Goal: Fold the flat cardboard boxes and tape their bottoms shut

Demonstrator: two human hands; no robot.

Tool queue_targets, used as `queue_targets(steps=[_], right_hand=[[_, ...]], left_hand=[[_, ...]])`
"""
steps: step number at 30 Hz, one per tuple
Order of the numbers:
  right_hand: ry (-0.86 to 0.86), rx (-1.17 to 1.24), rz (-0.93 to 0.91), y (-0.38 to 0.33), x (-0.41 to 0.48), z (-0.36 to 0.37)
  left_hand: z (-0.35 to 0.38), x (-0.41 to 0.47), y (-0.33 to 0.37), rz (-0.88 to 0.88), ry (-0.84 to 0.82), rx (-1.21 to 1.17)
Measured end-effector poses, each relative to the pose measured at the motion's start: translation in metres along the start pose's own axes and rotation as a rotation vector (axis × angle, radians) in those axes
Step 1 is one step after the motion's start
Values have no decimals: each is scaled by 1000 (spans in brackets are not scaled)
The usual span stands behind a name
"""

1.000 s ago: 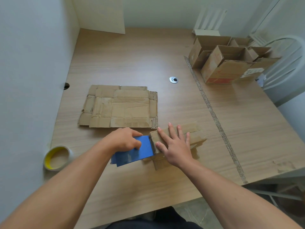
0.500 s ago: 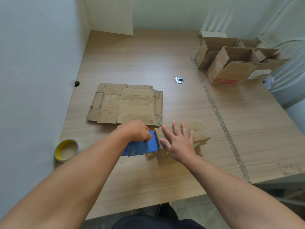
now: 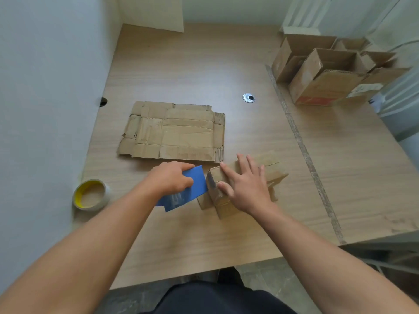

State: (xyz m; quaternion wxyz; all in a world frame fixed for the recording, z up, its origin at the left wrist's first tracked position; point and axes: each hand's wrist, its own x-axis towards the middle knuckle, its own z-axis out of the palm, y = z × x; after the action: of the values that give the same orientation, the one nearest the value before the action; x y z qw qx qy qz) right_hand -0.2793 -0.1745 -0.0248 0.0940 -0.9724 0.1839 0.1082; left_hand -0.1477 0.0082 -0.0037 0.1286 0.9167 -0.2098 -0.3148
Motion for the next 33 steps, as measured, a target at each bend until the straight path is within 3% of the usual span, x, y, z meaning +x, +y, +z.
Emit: queue_targets(steps=[5, 10, 16, 20, 23, 27, 33], right_hand=[[100, -57, 60, -12, -19, 7], [-5, -79, -61, 1, -14, -4], [-120, -29, -221, 52, -21, -9], [-2, 101, -272, 79, -28, 0], [-8, 144, -225, 88, -36, 3], [131, 274, -202, 89, -42, 6], [322, 568, -108, 73, -43, -3]], left_hand=[[-1, -8, -14, 9, 28, -97], [-5, -16, -21, 50, 101, -252], [3, -18, -20, 218, 109, -200], [10, -16, -11, 339, 131, -80], [15, -18, -3, 495, 202, 5], [21, -19, 3, 734, 321, 163], [20, -17, 5, 927, 409, 175]])
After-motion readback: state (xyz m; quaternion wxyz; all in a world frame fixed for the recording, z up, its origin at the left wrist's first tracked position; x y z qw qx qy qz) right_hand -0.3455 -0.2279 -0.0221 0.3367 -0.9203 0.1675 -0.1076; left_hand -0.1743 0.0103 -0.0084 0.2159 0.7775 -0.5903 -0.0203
